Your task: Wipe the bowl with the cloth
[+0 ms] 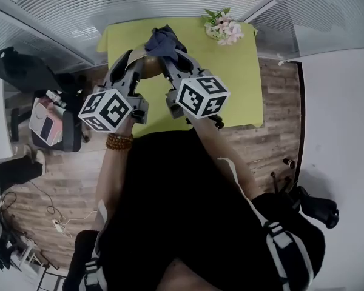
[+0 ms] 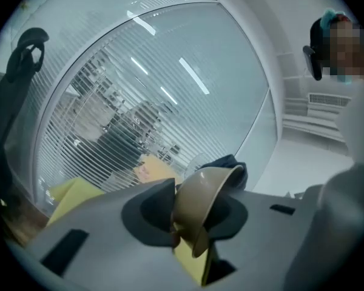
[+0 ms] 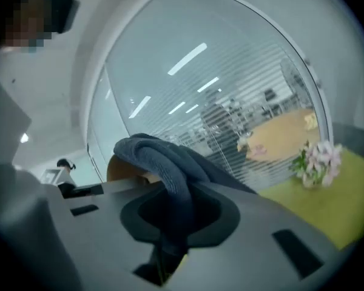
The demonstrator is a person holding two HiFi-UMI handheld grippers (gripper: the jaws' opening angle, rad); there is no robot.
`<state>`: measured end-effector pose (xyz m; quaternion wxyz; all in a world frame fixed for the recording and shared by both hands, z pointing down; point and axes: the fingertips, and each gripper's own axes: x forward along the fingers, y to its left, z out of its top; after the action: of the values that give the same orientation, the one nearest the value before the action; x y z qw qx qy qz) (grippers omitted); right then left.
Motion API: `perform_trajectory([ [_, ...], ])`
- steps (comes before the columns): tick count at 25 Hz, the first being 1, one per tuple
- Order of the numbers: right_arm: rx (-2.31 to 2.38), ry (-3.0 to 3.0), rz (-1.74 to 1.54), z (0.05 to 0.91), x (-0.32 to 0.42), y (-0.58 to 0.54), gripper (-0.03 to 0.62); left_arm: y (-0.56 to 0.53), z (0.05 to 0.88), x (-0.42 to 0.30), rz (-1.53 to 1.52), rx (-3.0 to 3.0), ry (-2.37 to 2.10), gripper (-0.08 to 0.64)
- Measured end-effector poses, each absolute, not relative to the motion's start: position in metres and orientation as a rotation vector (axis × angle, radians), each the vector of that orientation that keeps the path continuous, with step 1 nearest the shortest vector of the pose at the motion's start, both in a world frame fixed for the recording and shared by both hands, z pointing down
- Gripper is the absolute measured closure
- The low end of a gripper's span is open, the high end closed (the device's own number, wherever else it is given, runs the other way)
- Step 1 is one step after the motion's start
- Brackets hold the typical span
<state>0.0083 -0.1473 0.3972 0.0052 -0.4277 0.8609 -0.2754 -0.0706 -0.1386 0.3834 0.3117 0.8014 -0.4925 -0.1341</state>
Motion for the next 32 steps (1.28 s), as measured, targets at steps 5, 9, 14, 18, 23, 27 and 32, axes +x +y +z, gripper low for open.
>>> perform_trajectory([
  [5, -0.982, 2.418, -1.592, 0.434, -0.004, -0.141, 0.549, -0.135, 0.380, -0.078, -0.286, 2.199, -1.545, 0.471],
  [9, -1.117, 2.842, -1.126, 0.423, 0.010, -0.153, 0.559, -0.134, 0.393, -0.054, -0.224, 2.293, -1.381, 0.421],
  [14, -1.418, 3.200, 0.296, 0.368, 0.016, -0.152, 0.560, -0.136, 0.394, -0.042, 0.072, 2.416, -1.462, 0.411],
  [18, -1.397, 3.147, 1.107, 0.344, 0.005, -0.134, 0.560, -0.144, 0.404, -0.023, 0.083, 2.383, -1.253, 0.465],
  [23, -1.469, 3.075, 0.779, 0.337, 0.011, -0.139, 0.563, -0.144, 0.390, -0.028, -0.135, 2.264, -1.202, 0.469],
  [27, -1.418, 2.975, 0.115, 0.343, 0.012, -0.147, 0.563, -0.143, 0.375, -0.042, -0.314, 2.190, -1.209, 0.471],
  [32, -1.163, 2.777, -0.813, 0.366, 0.006, -0.147, 0.563, -0.140, 0.365, -0.053, -0.566, 2.091, -1.175, 0.471],
])
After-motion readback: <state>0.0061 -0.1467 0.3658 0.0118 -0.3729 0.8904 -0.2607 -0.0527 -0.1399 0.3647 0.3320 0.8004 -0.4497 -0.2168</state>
